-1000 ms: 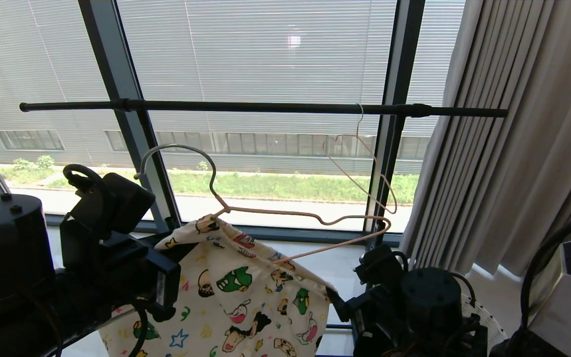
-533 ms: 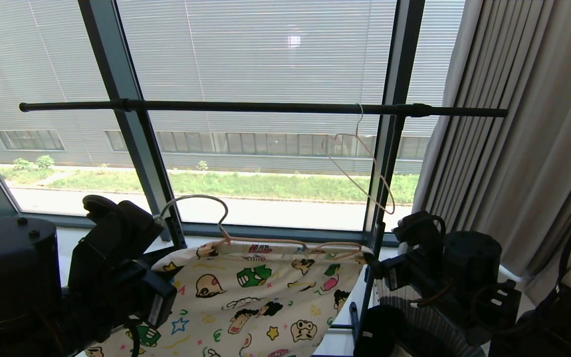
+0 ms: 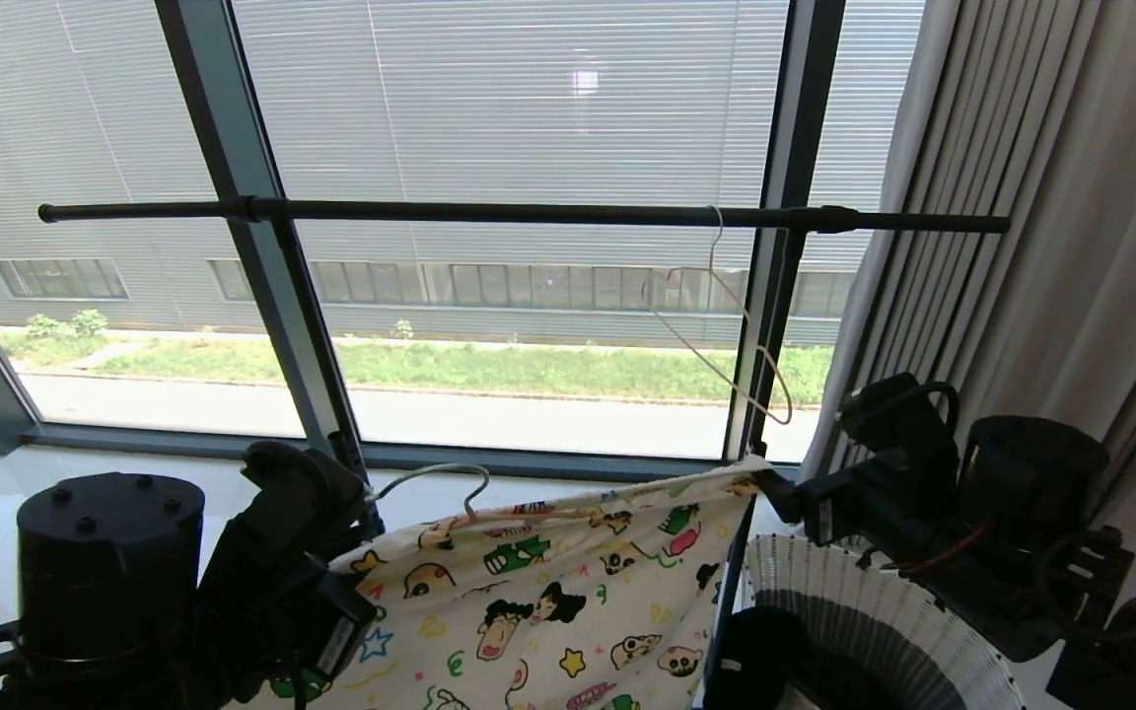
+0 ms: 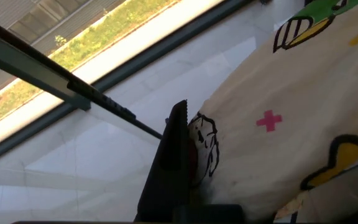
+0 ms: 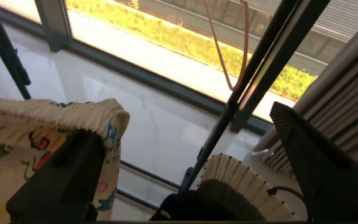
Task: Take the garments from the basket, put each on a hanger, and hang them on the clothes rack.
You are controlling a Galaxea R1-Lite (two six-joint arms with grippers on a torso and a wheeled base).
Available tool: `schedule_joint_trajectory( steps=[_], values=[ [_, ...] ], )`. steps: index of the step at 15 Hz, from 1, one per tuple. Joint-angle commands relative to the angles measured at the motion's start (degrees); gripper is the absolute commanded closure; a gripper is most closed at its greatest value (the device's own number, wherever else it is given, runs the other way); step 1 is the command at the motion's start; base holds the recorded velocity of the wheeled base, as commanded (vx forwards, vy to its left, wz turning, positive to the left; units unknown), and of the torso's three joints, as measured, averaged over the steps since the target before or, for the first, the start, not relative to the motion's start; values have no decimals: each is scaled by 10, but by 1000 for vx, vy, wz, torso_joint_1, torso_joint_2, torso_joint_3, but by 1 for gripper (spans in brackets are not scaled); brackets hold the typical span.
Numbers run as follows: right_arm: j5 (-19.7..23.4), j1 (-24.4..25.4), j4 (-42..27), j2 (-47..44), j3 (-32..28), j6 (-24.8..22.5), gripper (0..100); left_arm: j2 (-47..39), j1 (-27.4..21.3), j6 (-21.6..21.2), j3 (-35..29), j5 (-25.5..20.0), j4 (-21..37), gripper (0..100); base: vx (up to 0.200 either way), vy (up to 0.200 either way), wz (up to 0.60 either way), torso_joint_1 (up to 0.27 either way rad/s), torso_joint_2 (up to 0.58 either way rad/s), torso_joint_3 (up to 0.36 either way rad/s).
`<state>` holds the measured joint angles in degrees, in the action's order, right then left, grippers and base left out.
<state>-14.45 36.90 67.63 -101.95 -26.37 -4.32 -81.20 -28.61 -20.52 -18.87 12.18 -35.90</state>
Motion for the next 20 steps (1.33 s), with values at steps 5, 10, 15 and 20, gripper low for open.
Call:
schedule_joint_trajectory(
  steps=[5, 10, 15, 20],
  values=[
    [50, 117, -128, 174, 19, 3, 0, -93, -15, 51, -8, 36, -84, 100, 0, 0, 0, 0, 0, 0],
    [112, 160, -141, 189, 86, -26, 0, -91, -78, 120, -34, 36, -84, 100, 0, 0, 0, 0, 0, 0],
    [124, 158, -180, 222, 97, -31, 0, -99, -31, 120, -40, 64, -84, 100, 0, 0, 0, 0, 0, 0],
    [141, 158, -218, 262, 129, -58, 0, -92, -22, 124, -52, 65, -84, 100, 0, 0, 0, 0, 0, 0]
  ],
)
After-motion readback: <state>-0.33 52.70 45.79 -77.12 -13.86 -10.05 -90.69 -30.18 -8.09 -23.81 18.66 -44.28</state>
